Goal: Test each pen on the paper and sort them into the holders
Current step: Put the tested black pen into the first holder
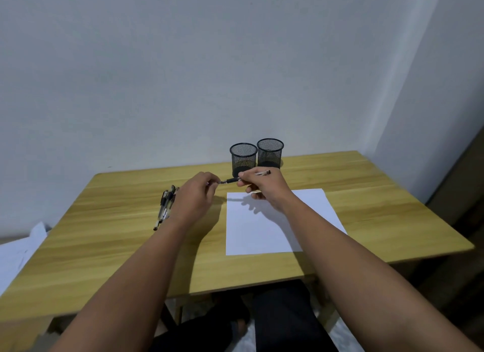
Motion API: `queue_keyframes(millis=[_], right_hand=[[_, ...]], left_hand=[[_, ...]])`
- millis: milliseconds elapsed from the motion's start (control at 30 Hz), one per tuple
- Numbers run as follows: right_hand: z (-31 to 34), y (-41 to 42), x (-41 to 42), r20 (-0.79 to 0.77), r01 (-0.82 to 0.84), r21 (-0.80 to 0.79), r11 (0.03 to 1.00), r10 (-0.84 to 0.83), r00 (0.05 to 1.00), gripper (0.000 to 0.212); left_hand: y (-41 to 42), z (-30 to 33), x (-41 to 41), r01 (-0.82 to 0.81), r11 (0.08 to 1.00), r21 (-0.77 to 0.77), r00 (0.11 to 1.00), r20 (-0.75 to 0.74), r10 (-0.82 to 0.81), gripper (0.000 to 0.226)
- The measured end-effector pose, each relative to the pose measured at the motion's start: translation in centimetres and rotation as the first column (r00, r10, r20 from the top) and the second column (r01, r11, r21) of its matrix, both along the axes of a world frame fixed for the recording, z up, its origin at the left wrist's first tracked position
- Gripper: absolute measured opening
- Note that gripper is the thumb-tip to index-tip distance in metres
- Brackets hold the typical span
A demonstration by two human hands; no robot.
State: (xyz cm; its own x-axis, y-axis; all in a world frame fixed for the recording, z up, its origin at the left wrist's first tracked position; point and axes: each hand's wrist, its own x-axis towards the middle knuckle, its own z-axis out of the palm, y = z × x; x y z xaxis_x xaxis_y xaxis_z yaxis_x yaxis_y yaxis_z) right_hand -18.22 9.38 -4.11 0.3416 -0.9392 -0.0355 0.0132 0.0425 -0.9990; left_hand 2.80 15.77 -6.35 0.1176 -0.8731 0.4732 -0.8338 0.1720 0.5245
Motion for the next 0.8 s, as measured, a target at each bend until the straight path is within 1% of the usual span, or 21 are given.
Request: queue_keyframes(millis=[33,100,133,200,267,333,400,500,567,633,700,767,800], right_hand=[[0.1,0.2,-0.1,0.008,-0.017,0.013,1.000,0.017,1.000,0.019],[0.4,0.5,-0.2,0.040,-0.057,0.043,0.997,0.055,0.998,0.025],[0.6,0.7,-0.3,0.063,-0.070,0.060,0.996,0.066,0.996,0.028],[1.2,1.0,-0.4,0.109,-0.085,0.101,0.991,0.074,0.991,0.032],[1.7,1.3,-0.5,0.129,-0.106,0.122,0.987,0.090,0.988,0.034],[2.0,1.3,-0.6,0.105,-0.126,0.111,0.986,0.115,0.988,0.033],[2.2,1.3,-0.8,0.047,-0.137,0.094,0.986,0.133,0.990,0.030],[2.3,1.6,-0.7,-0.036,-0.133,0.071,0.989,0.135,0.990,0.021],[2.5,1.9,-0.3,-0.013,-0.123,0.047,0.991,0.123,0.992,0.013],[2.6,2.1,0.1,0.044,-0.103,0.025,0.994,0.102,0.994,0.006],[2.9,2.2,0.4,0.096,-0.098,0.016,0.995,0.096,0.991,0.012],[3.2,2.6,0.6,0.127,-0.121,0.003,0.993,0.119,0.985,0.013],[3.3,2.8,0.6,0.114,-0.137,-0.012,0.990,0.138,0.984,0.011]], left_hand=[[0.1,0.3,-0.2,0.008,1.000,0.000,0.999,-0.051,-0.008,0.011],[0.4,1.2,-0.8,0.017,1.000,0.024,0.966,-0.258,-0.011,0.009],[0.5,1.8,-1.0,0.020,0.999,0.044,0.923,-0.384,-0.002,0.009],[0.9,2.9,-1.4,0.040,0.996,0.078,0.791,-0.612,0.017,0.015],[1.3,3.9,-1.5,0.059,0.993,0.103,0.669,-0.743,0.037,0.019],[1.4,4.3,-1.3,0.050,0.992,0.118,0.591,-0.804,0.066,0.017],[1.5,4.7,-1.3,0.044,0.992,0.117,0.524,-0.848,0.077,0.011],[1.7,5.3,-1.7,0.047,0.994,0.101,0.466,-0.882,0.068,0.013],[2.1,5.8,-2.4,0.067,0.995,0.078,0.439,-0.898,0.041,0.017],[2.5,6.3,-3.0,0.077,0.995,0.065,0.430,-0.903,0.025,0.019],[2.9,7.1,-3.6,0.076,0.996,0.052,0.445,-0.895,0.013,0.018],[3.0,8.0,-4.1,0.066,0.997,0.044,0.489,-0.872,0.006,0.016],[3.0,8.5,-4.2,0.060,0.997,0.049,0.526,-0.850,0.010,0.016]])
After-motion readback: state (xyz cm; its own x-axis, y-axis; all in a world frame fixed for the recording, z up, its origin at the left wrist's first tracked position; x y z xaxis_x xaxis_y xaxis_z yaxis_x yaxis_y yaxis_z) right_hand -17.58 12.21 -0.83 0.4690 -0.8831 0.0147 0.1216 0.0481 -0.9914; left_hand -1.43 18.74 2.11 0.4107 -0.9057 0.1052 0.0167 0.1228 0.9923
